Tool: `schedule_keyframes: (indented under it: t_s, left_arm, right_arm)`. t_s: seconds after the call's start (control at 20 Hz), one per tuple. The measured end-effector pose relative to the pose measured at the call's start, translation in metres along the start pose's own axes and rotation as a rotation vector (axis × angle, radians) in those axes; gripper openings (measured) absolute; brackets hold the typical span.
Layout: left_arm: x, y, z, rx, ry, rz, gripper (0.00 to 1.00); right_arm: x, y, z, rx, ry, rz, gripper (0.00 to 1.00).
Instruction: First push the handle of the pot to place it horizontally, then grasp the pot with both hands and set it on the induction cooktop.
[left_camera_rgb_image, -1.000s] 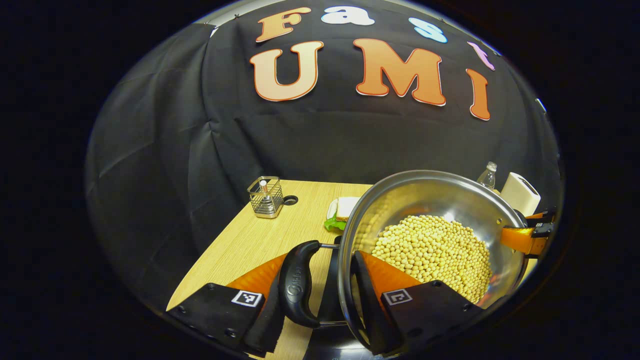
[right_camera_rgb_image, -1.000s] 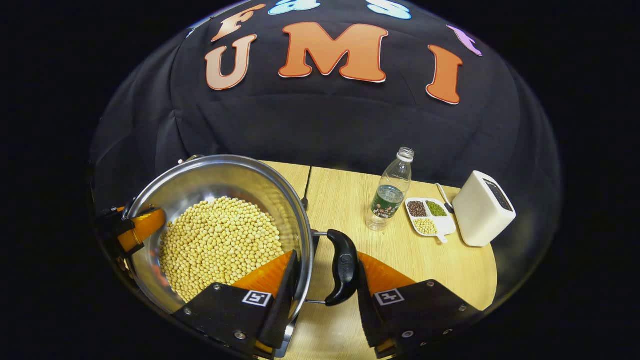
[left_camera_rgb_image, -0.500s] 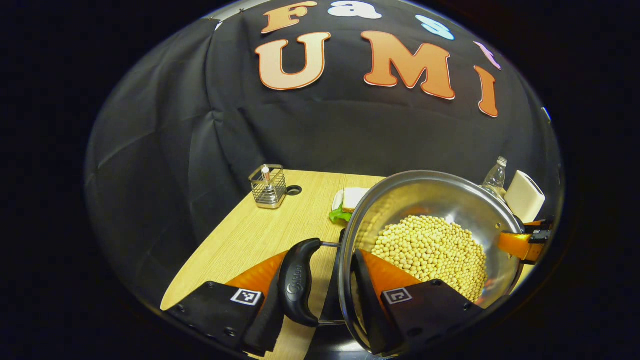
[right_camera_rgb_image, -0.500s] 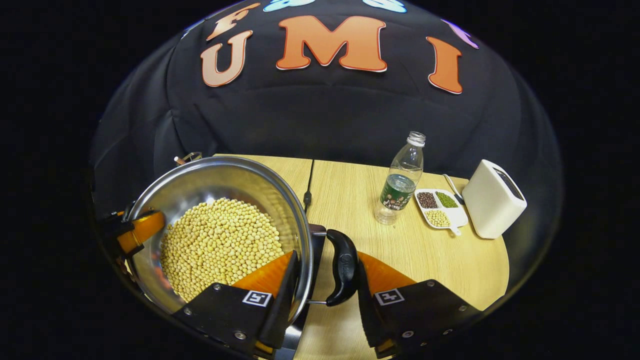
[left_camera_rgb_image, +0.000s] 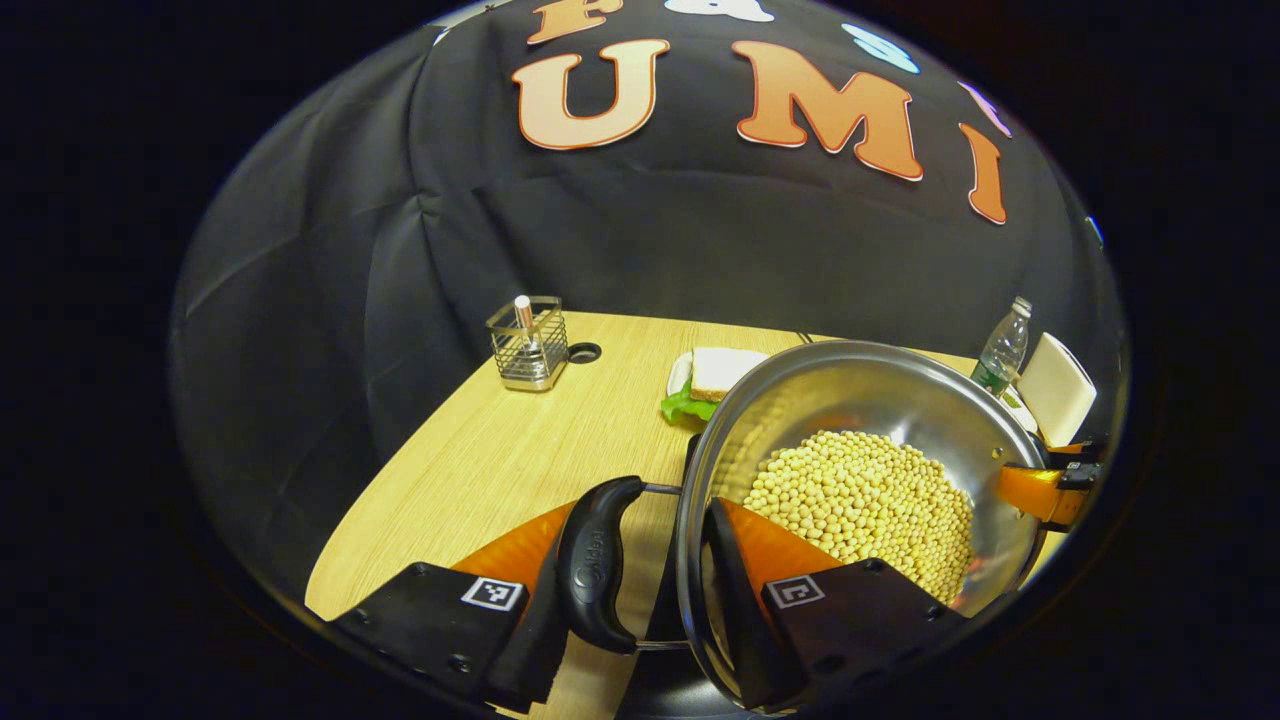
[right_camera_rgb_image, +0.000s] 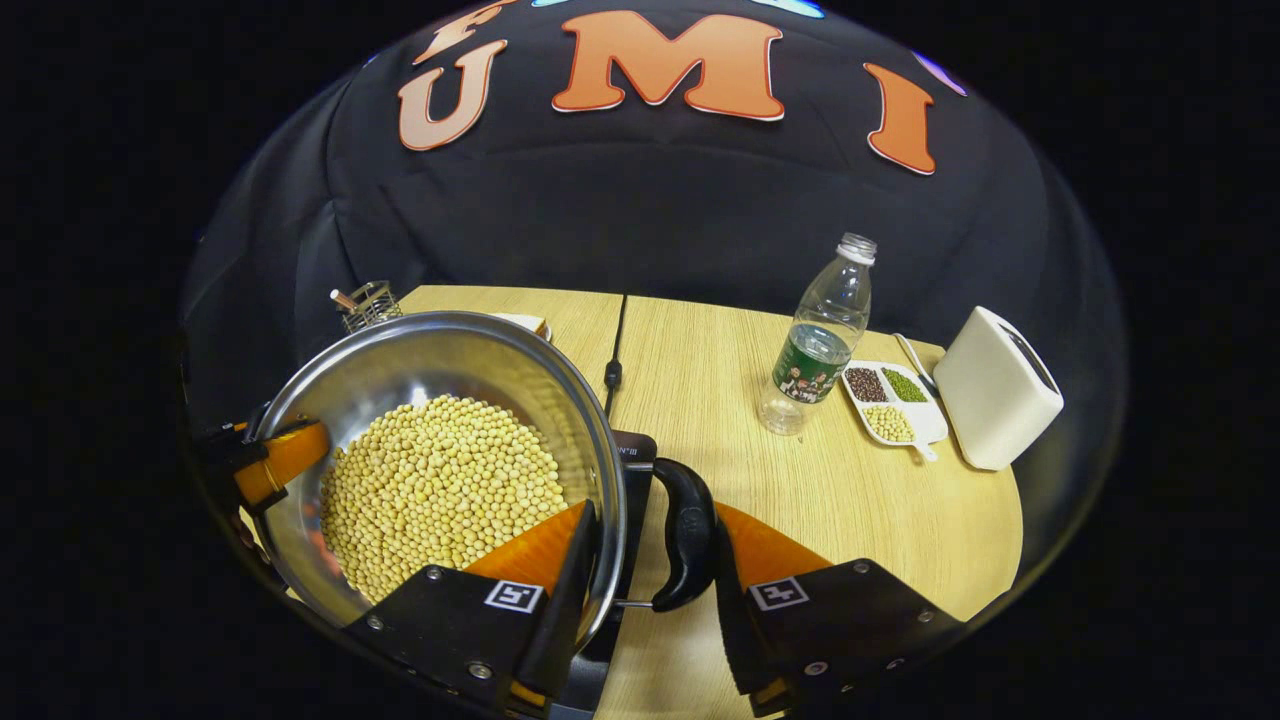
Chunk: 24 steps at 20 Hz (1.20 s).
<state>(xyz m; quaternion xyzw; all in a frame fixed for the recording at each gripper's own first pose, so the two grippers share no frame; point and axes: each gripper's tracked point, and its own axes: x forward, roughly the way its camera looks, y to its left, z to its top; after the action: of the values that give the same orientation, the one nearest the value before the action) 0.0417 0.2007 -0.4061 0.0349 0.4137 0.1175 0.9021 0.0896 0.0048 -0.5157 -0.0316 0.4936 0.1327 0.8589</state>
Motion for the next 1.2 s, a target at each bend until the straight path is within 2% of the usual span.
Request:
schedule_keyframes:
  t_s: [0.15,0.2,0.25,0.3,0.4,0.45,0.65,0.75,0.8,0.9,1.05,1.1,1.15,1.2]
  left_arm:
    - [0.007,-0.001,-0.003,-0.006,0.017,-0.009,0.74]
    - [0.006,-0.001,-0.005,-0.011,0.020,-0.011,0.71]
    - [0.006,-0.003,-0.003,-0.011,0.017,-0.015,0.77]
    - [0.007,-0.002,-0.005,-0.012,0.021,-0.017,0.70]
    - [0.008,-0.003,-0.013,-0.011,0.054,-0.017,0.74]
    - [0.005,-0.003,-0.009,-0.007,0.038,-0.011,0.80]
    - [0.005,0.004,-0.006,0.008,0.038,0.023,0.86]
    - [0.004,0.008,0.004,0.005,-0.005,0.048,0.87]
    - [0.002,0.009,0.009,0.005,-0.031,0.059,0.91]
    - [-0.002,0.012,0.022,-0.005,-0.086,0.082,0.94]
    - [-0.015,0.005,0.046,-0.009,-0.172,0.085,0.93]
    - [-0.022,0.001,0.056,-0.013,-0.203,0.077,0.98]
    - [-0.030,-0.005,0.066,-0.013,-0.233,0.066,0.93]
    - [-0.037,-0.009,0.077,-0.012,-0.264,0.059,0.93]
  right_arm:
    - [-0.005,0.000,0.006,-0.002,0.007,-0.010,0.61]
    - [-0.007,0.000,0.010,-0.004,0.005,-0.012,0.61]
    - [-0.006,-0.001,0.011,-0.002,0.003,-0.014,0.60]
    - [-0.008,0.000,0.010,0.001,0.007,-0.013,0.60]
    - [-0.007,-0.001,0.014,-0.001,0.003,-0.017,0.63]
    - [-0.007,-0.002,0.016,0.000,-0.005,-0.019,0.64]
    - [-0.028,-0.007,0.026,-0.042,-0.066,-0.015,0.75]
    - [-0.051,-0.020,0.041,-0.039,-0.133,-0.016,0.75]
    - [-0.065,-0.030,0.050,-0.031,-0.164,-0.022,0.81]
    - [-0.099,-0.052,0.063,-0.018,-0.213,-0.034,0.83]
    - [-0.149,-0.087,0.084,-0.043,-0.332,-0.054,0.83]
    - [-0.170,-0.098,0.093,-0.051,-0.377,-0.070,0.84]
    - [-0.191,-0.109,0.100,-0.055,-0.413,-0.082,0.84]
    - [-0.211,-0.117,0.104,-0.050,-0.439,-0.088,0.85]
